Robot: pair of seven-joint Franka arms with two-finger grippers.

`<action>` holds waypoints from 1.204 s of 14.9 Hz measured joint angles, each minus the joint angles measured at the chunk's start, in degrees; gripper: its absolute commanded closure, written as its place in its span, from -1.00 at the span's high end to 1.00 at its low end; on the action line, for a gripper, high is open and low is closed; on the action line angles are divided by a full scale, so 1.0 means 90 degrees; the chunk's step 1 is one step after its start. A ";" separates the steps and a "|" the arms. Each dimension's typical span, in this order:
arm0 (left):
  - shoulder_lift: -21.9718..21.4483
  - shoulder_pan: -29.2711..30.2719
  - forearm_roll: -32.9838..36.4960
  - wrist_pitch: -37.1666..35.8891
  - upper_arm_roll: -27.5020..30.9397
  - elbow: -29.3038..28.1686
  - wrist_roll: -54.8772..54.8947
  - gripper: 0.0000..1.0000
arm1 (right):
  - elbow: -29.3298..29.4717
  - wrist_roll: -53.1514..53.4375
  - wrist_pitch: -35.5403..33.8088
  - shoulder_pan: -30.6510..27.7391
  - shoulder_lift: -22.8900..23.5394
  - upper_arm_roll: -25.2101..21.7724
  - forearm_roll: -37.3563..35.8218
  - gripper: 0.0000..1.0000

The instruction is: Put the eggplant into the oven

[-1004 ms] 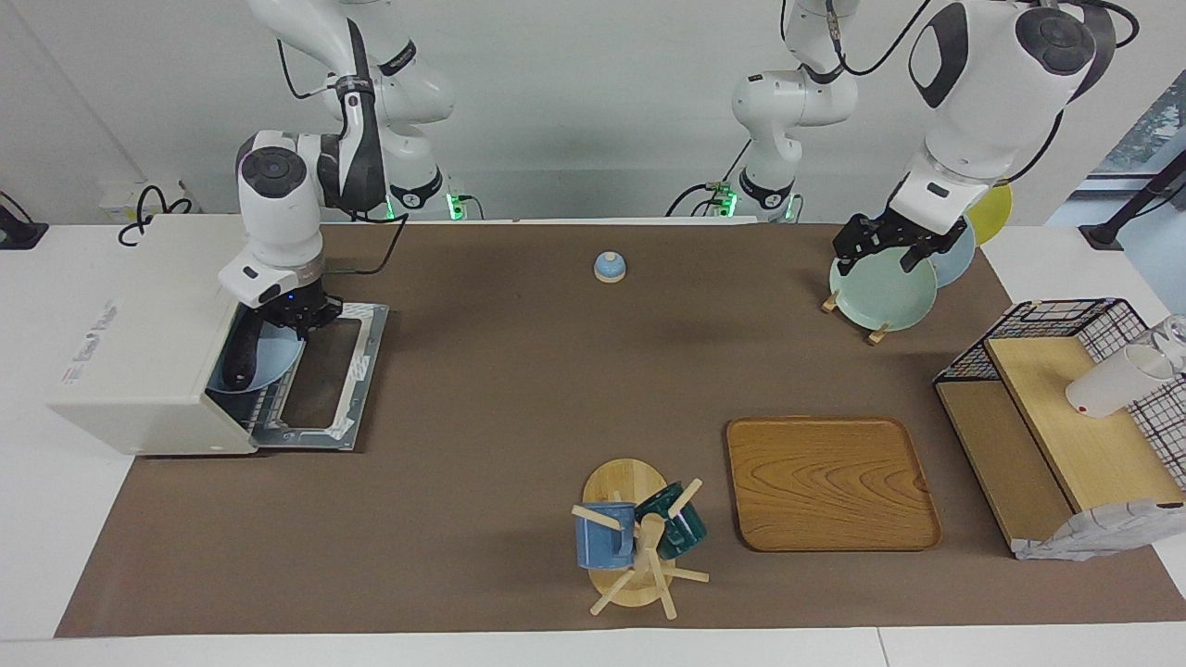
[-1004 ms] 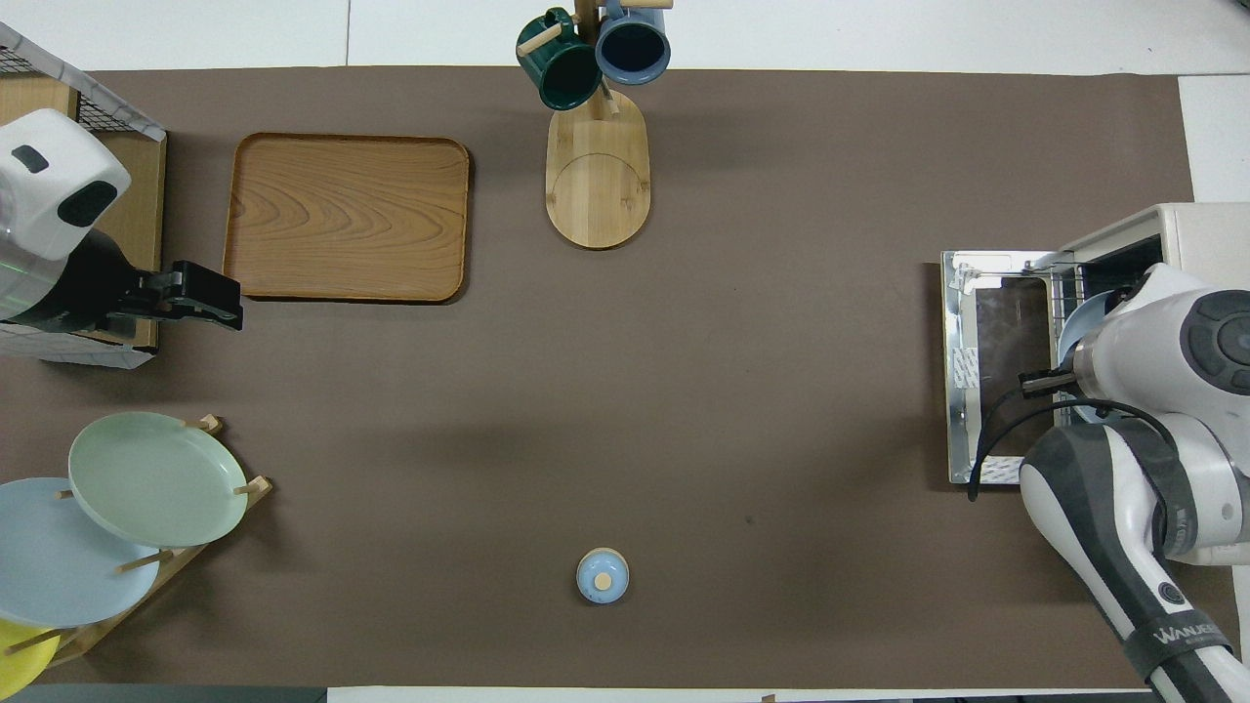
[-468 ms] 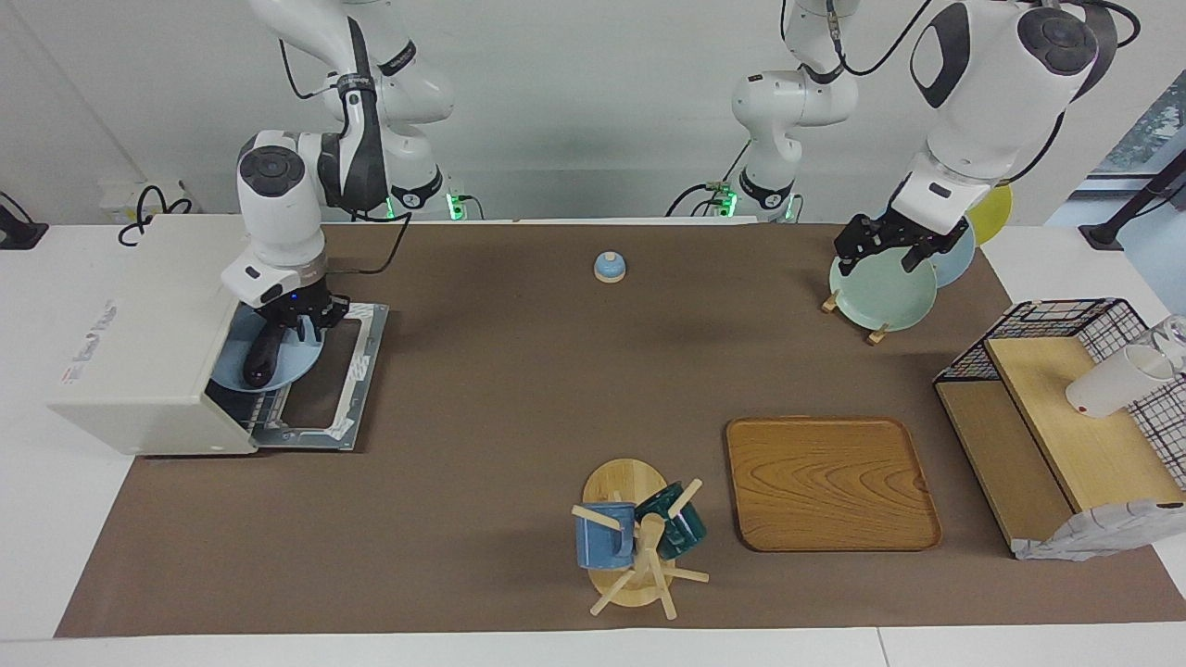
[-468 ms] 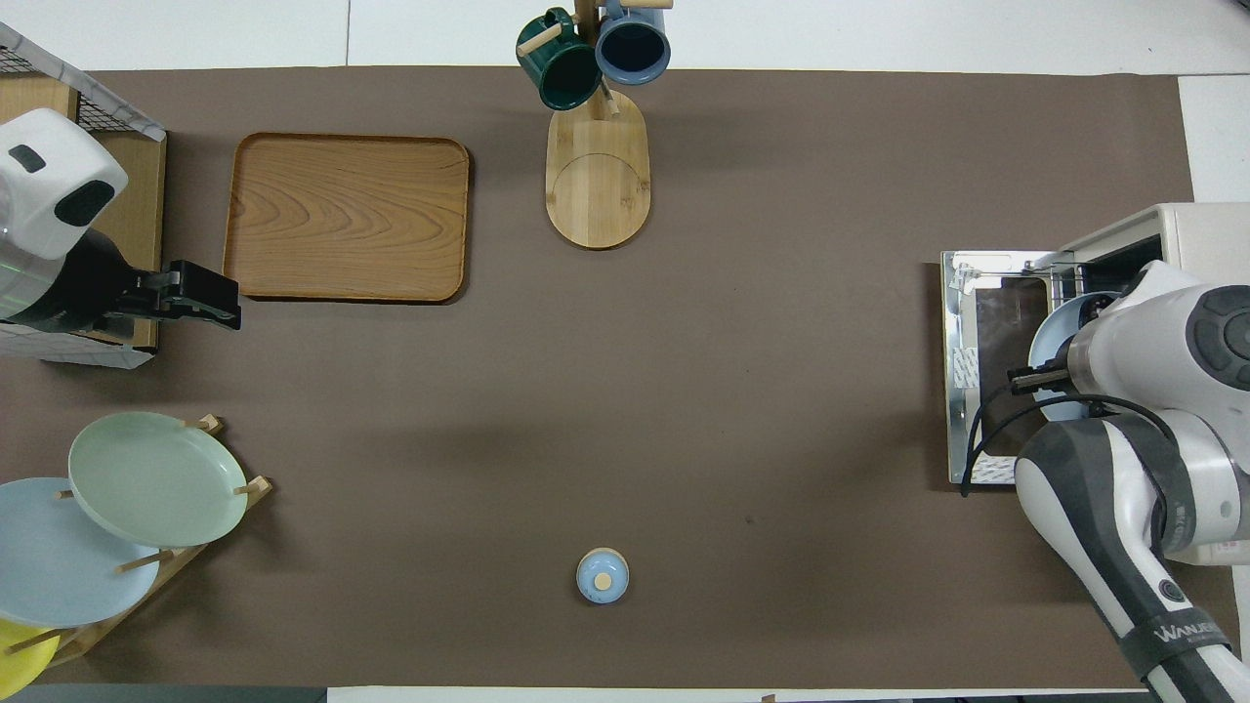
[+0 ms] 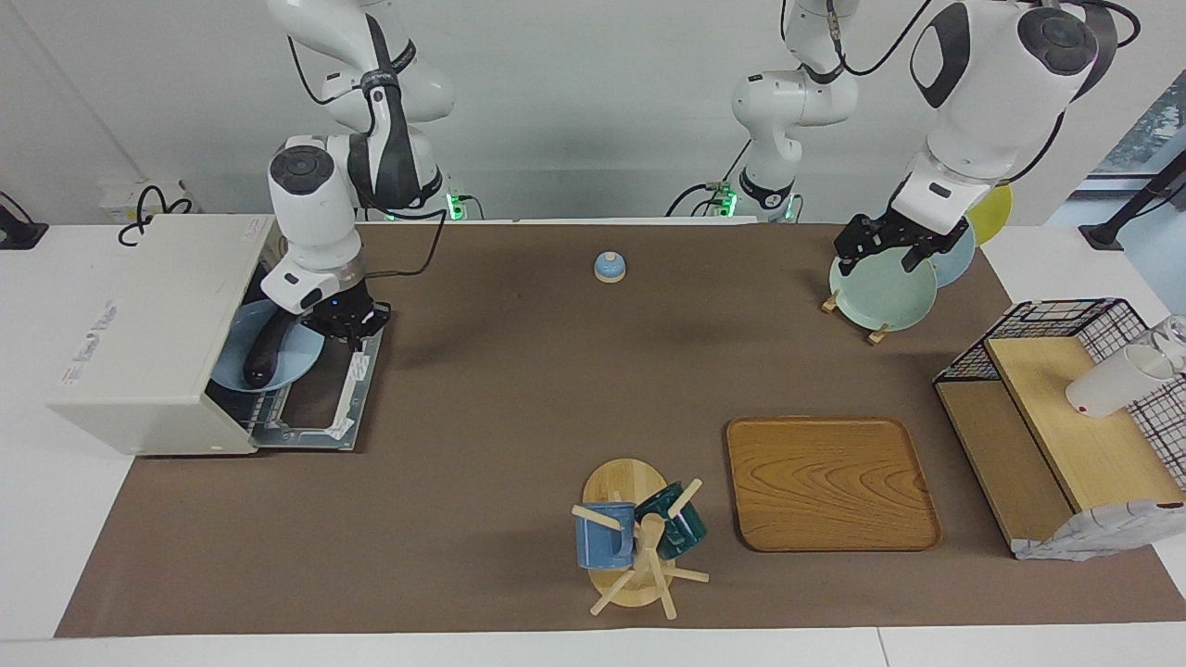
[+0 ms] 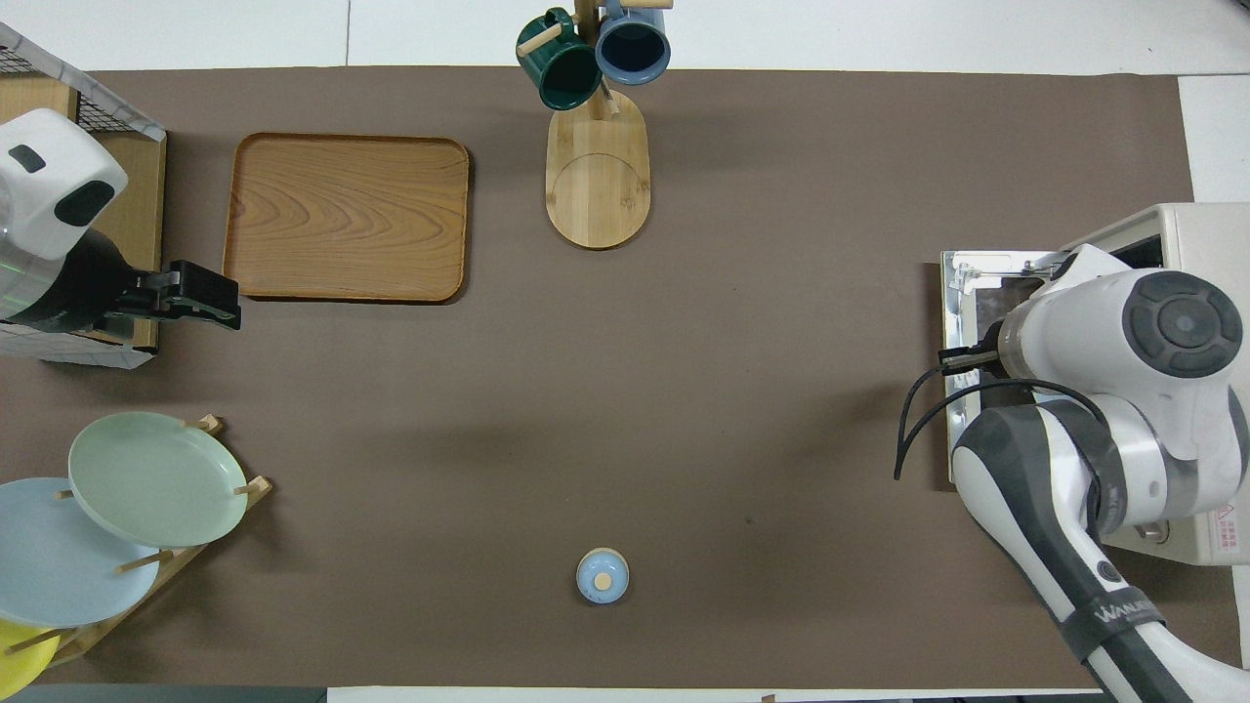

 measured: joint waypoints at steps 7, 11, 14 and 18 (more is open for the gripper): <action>0.0000 0.0000 0.0000 0.0000 0.0000 0.0000 0.0000 1.00 | -0.0037 0.0333 0.0338 0.0177 0.0649 -0.0006 0.0000 -1.00; 0.0000 0.0000 0.0000 0.0000 0.0000 0.0000 0.0000 1.00 | -0.0040 0.0334 0.0351 0.0160 0.0906 -0.0033 0.0000 -1.00; 0.0000 0.0000 0.0000 0.0000 0.0000 0.0000 0.0000 1.00 | -0.0077 0.0334 0.0368 0.0047 0.0907 -0.0020 0.0033 -1.00; 0.0000 0.0000 0.0000 0.0000 0.0000 0.0000 0.0000 1.00 | -0.0039 0.0332 0.0257 0.0083 0.0908 0.0024 -0.0277 -1.00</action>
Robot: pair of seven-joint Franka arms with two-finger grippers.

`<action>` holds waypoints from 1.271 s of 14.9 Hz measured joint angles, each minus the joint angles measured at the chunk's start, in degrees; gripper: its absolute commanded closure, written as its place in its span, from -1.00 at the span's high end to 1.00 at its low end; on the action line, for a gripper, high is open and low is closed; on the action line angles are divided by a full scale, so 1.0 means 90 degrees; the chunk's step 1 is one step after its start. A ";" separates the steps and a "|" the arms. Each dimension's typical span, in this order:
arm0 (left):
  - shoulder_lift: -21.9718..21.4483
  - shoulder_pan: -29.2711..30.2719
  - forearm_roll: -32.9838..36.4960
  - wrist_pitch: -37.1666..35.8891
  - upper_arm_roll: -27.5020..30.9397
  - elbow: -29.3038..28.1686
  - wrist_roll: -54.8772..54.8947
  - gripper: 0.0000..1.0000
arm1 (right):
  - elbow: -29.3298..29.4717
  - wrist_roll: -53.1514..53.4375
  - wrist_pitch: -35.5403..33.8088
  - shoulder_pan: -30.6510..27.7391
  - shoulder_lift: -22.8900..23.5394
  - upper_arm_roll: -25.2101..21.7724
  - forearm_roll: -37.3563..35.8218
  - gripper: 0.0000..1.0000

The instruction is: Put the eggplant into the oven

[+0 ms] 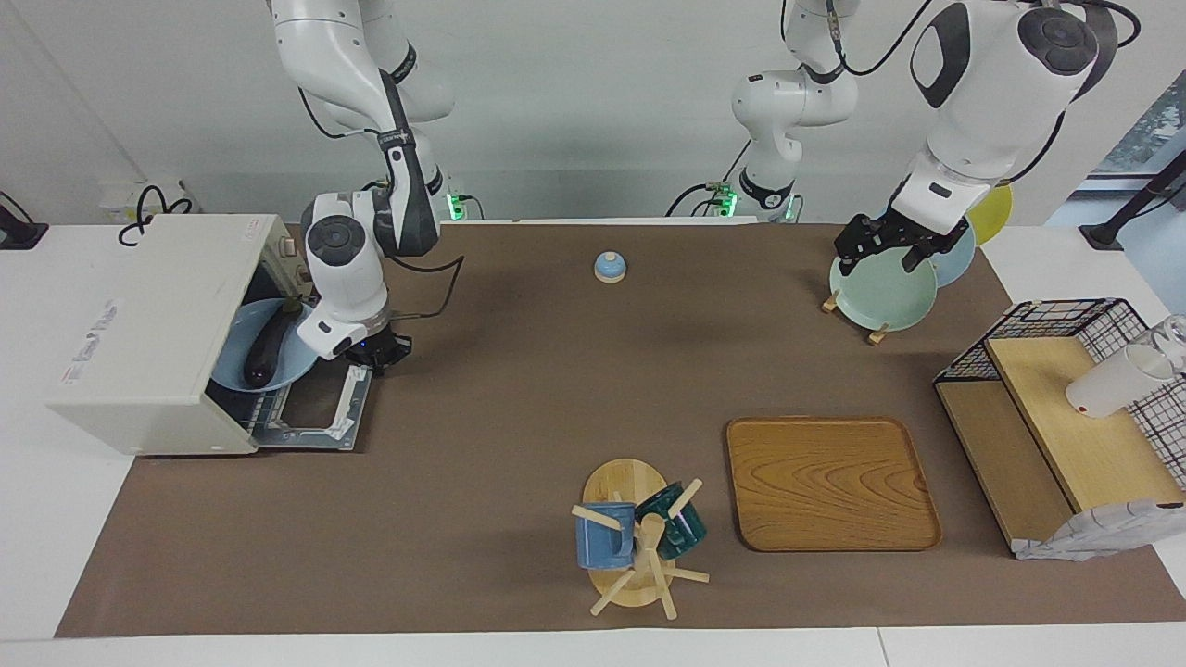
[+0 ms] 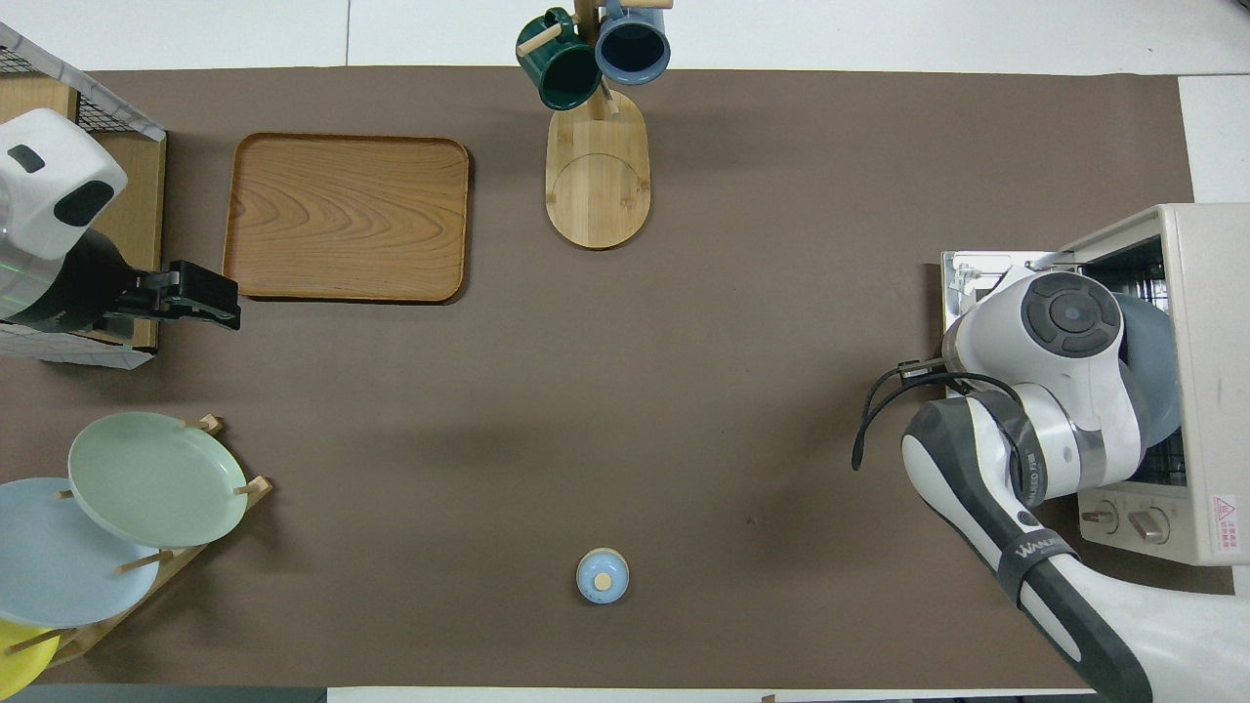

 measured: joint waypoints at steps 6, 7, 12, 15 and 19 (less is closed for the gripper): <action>0.0000 0.0000 0.0000 0.0000 0.0000 0.0000 0.0000 1.00 | 0.1096 -0.0527 -0.2028 -0.0034 -0.0272 0.0111 -0.0301 -1.00; 0.0000 0.0000 0.0000 0.0000 0.0000 0.0000 0.0000 1.00 | 0.1210 -0.0746 -0.2255 -0.0137 -0.0411 0.0106 -0.0282 -1.00; 0.0000 0.0000 0.0000 0.0000 0.0000 0.0000 0.0000 1.00 | 0.1466 -0.1705 -0.2734 -0.0844 -0.1037 -0.0030 -0.0433 -1.00; 0.0000 0.0000 0.0000 0.0000 0.0000 0.0000 0.0000 1.00 | 0.1625 -0.1817 -0.3247 -0.0980 -0.1203 -0.0124 -0.0465 -0.85; 0.0000 0.0000 0.0000 0.0000 0.0000 0.0000 0.0000 1.00 | 0.2592 -0.1817 -0.4223 -0.0969 -0.1373 -0.0102 0.0618 0.15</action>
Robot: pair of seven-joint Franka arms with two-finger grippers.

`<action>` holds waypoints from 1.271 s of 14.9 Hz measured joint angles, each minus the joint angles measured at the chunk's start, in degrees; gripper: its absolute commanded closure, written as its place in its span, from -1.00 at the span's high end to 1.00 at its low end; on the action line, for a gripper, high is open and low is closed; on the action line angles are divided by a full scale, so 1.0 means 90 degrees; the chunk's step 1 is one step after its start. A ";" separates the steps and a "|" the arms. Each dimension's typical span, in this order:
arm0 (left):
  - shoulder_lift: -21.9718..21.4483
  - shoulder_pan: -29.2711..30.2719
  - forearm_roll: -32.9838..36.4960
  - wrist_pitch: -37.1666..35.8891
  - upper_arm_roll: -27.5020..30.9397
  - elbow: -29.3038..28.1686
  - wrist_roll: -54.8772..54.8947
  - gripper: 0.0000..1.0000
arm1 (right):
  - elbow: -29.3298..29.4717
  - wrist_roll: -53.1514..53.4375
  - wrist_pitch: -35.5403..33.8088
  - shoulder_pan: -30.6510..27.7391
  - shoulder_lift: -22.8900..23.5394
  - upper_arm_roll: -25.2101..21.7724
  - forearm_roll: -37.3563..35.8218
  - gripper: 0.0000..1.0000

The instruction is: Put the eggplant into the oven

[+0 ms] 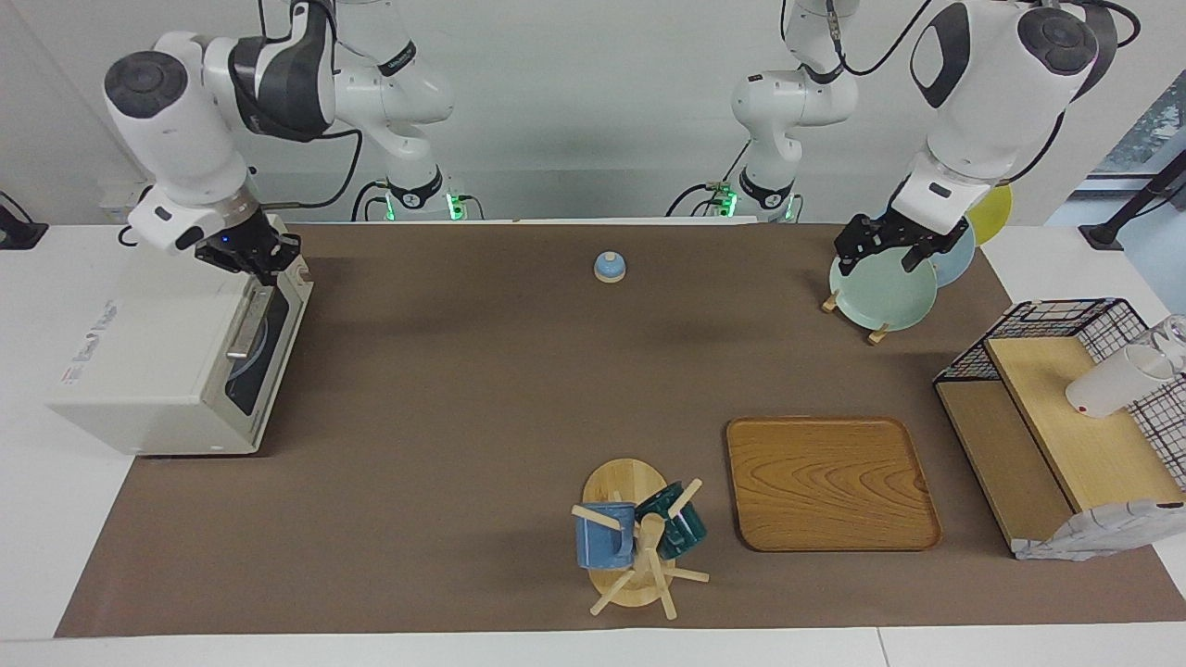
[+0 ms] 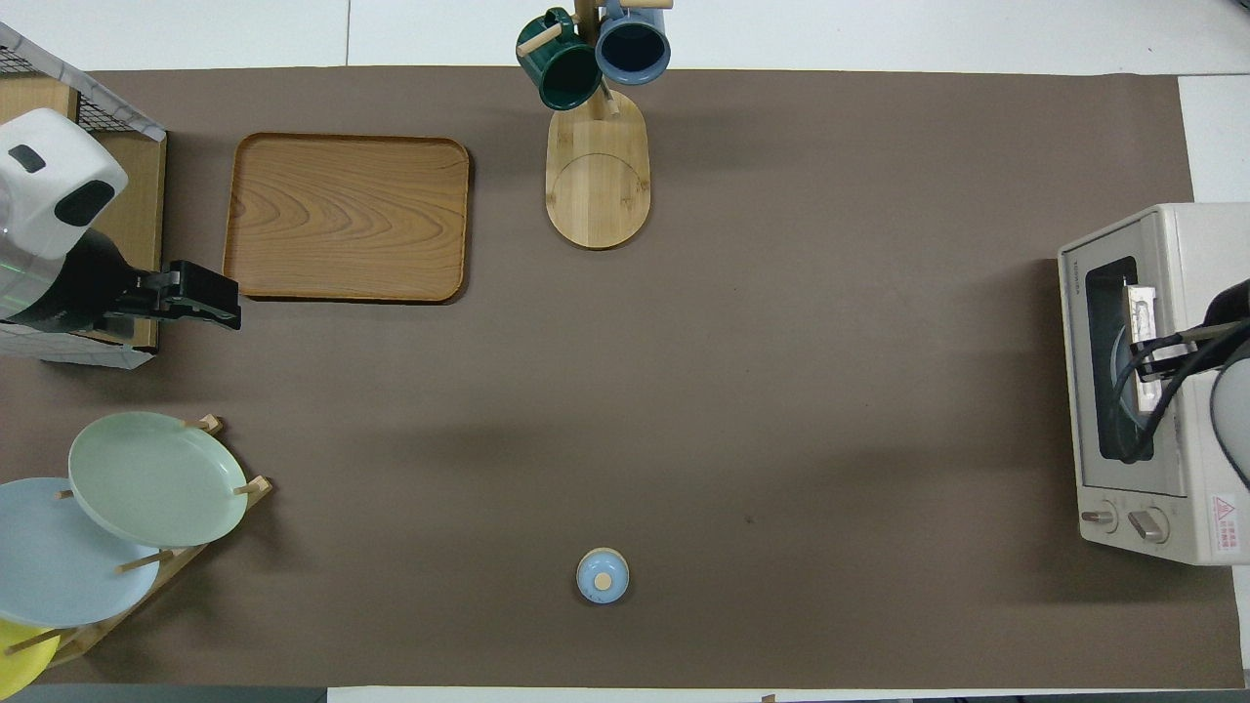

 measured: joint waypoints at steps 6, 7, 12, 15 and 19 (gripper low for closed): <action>0.0000 0.0000 0.0000 0.0000 0.0000 0.0000 0.0000 1.00 | 0.0203 0.0000 -0.0029 0.0025 0.0026 0.0039 0.0177 1.00; 0.0000 0.0000 0.0000 0.0000 0.0000 0.0000 0.0000 1.00 | 0.0207 0.0000 -0.0029 0.0039 0.0026 0.0046 0.0178 1.00; 0.0000 0.0000 0.0000 0.0000 0.0000 0.0000 0.0000 1.00 | 0.0207 0.0013 -0.0034 -0.0023 0.0028 0.0040 0.0200 1.00; 0.0000 0.0000 0.0000 0.0000 0.0000 0.0000 0.0000 1.00 | 0.0210 0.0076 -0.0034 -0.0021 0.0087 0.0015 0.0245 1.00; 0.0000 0.0000 0.0000 0.0000 0.0000 0.0000 0.0000 1.00 | 0.0695 0.0077 -0.0193 -0.0020 0.0424 0.0001 0.0246 1.00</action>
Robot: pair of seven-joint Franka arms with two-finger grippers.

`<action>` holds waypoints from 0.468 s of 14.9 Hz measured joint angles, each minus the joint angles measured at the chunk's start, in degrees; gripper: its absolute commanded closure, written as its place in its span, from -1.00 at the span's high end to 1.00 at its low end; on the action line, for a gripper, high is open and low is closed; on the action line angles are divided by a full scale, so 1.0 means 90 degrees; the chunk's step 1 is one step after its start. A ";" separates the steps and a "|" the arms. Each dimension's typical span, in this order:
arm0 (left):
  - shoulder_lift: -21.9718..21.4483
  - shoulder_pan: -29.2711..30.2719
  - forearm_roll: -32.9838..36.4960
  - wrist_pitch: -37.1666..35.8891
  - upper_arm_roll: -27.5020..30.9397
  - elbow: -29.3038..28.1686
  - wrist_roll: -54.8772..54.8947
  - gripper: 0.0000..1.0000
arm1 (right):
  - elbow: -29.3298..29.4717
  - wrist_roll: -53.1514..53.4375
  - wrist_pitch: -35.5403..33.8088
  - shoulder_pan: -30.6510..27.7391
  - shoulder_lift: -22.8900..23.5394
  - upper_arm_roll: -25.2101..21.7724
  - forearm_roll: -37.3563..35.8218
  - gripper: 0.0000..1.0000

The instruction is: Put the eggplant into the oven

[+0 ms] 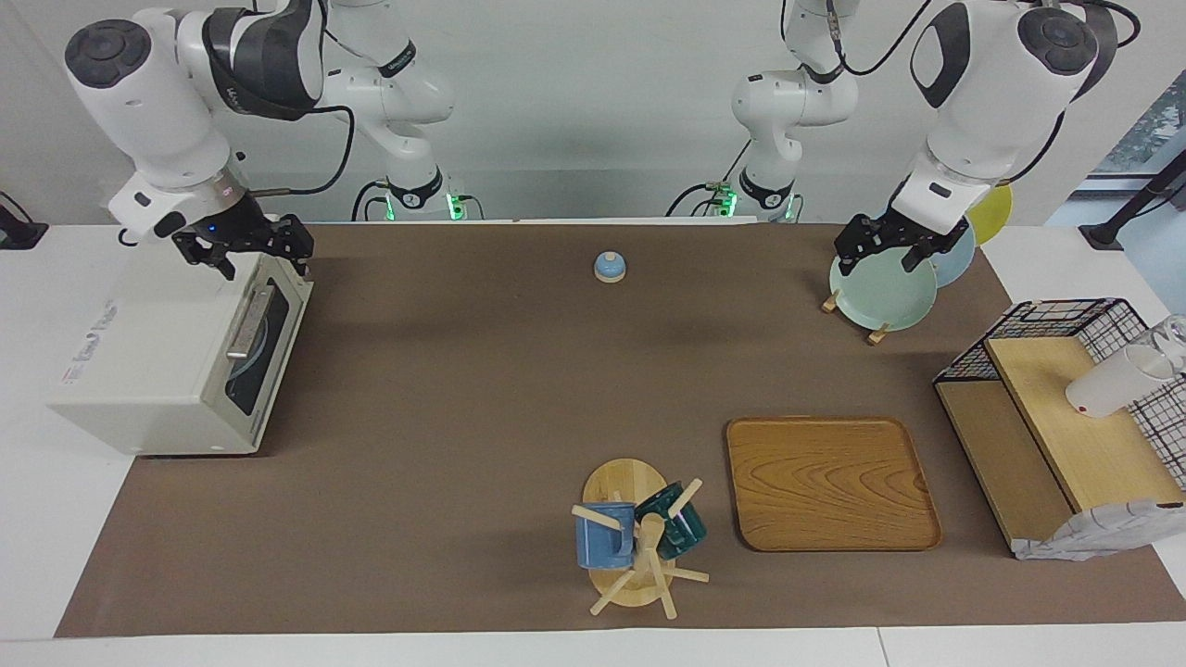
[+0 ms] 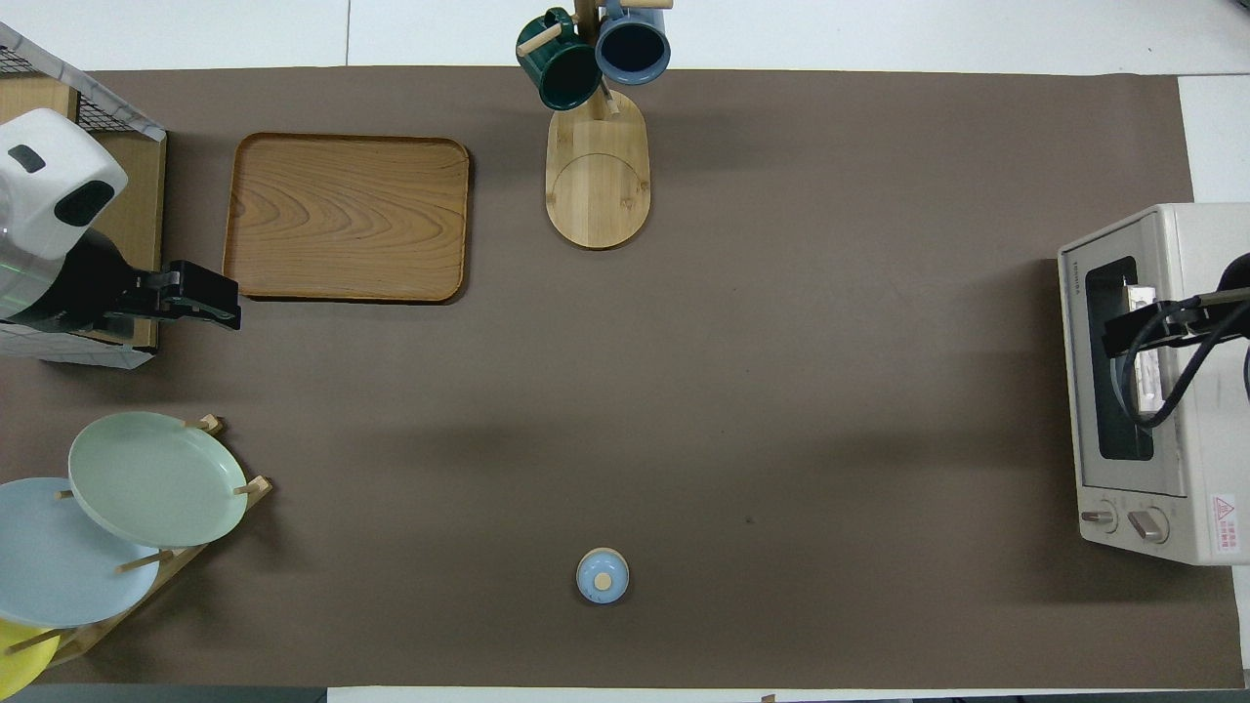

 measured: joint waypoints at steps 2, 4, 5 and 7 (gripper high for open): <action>0.0000 0.0000 0.0000 0.0000 0.0000 0.0000 0.0000 1.00 | 0.0246 0.0000 -0.0077 0.0000 0.0100 -0.0025 0.0006 1.00; 0.0000 0.0000 0.0000 0.0000 0.0000 0.0000 0.0000 1.00 | 0.0321 0.0000 -0.0089 0.0000 0.0096 -0.0050 0.0011 1.00; 0.0000 0.0000 0.0000 0.0000 0.0000 0.0000 0.0000 1.00 | 0.0340 0.0000 -0.0090 0.0000 0.0096 -0.0058 0.0015 1.00; 0.0000 0.0000 0.0000 0.0000 0.0000 0.0000 0.0000 1.00 | 0.0358 0.0031 -0.0079 0.0001 0.0096 -0.0062 0.0032 1.00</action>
